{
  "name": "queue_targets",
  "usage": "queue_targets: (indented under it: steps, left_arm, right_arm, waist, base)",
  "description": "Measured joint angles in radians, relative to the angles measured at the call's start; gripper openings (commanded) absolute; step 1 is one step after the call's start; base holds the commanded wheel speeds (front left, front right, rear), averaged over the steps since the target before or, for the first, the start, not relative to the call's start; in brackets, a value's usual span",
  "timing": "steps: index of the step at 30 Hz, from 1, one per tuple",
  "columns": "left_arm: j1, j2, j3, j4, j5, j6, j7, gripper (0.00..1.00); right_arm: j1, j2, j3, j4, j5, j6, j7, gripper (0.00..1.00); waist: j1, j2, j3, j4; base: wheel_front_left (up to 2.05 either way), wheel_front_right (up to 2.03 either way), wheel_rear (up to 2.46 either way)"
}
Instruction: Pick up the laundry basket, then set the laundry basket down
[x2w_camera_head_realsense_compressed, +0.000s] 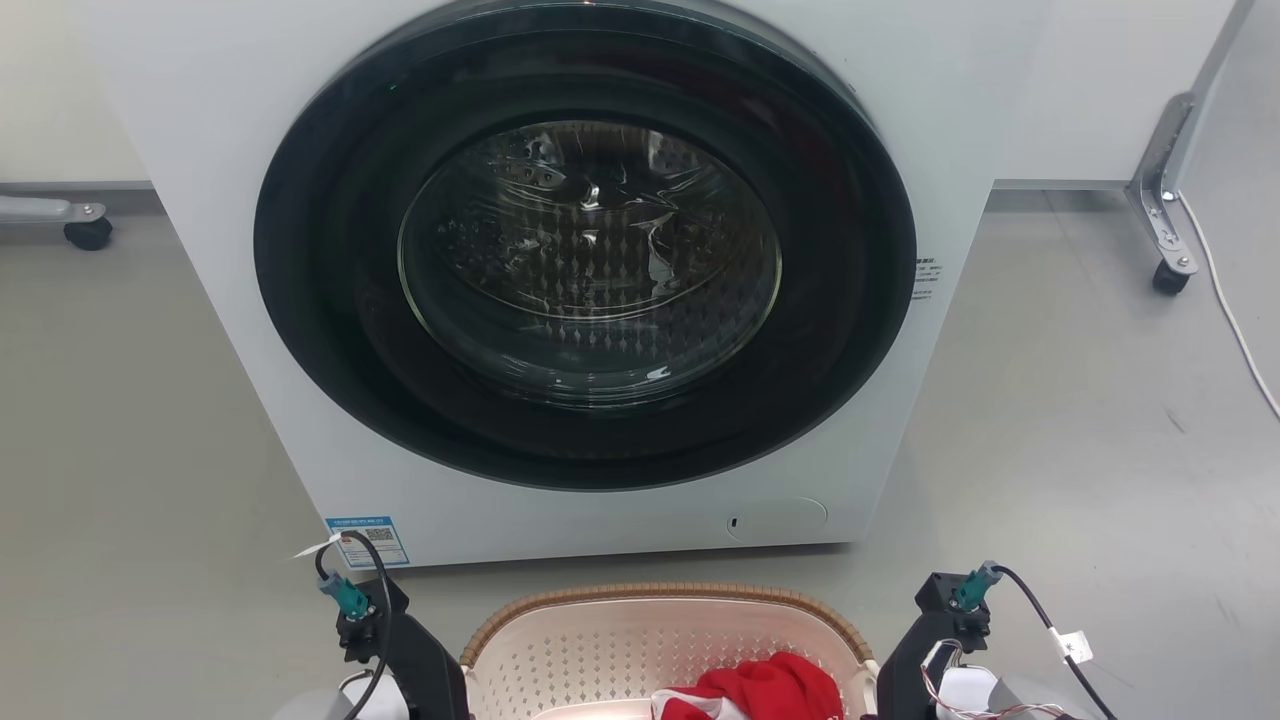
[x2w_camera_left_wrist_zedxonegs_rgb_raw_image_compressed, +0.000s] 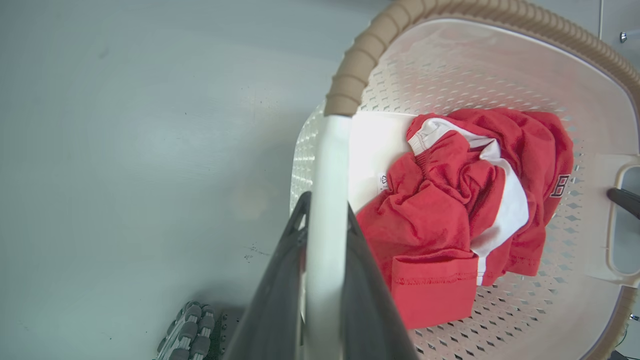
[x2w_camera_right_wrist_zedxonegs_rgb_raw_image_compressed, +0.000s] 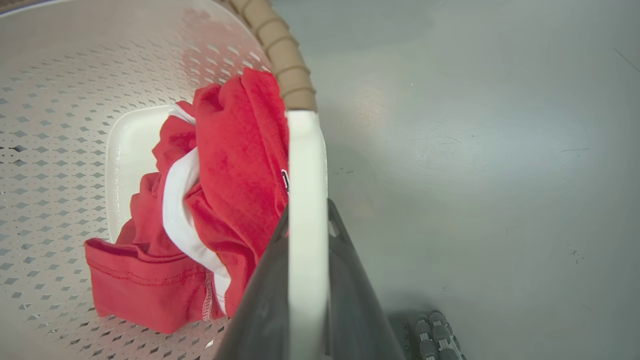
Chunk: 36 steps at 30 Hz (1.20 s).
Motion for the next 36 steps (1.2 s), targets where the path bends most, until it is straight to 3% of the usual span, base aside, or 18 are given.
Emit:
queue_targets:
  steps: [19, 36]
  left_arm:
    - [-0.005, 0.002, -0.007, -0.008, -0.001, 0.000, -0.073, 0.00]
    - [-0.090, 0.014, -0.024, -0.034, 0.043, 0.000, -0.247, 0.00]
  right_arm:
    - [-0.014, 0.000, 0.005, -0.005, 0.008, 0.001, -0.072, 0.00]
    - [-0.090, -0.002, 0.027, -0.043, -0.051, -0.040, -0.259, 0.00]
  waist:
    - [0.0000, 0.0000, 0.050, -0.007]
    - [0.0001, 0.0000, 0.247, -0.008]
  base:
    - [0.00, 0.00, 0.00]
    - [0.00, 0.00, 0.00]
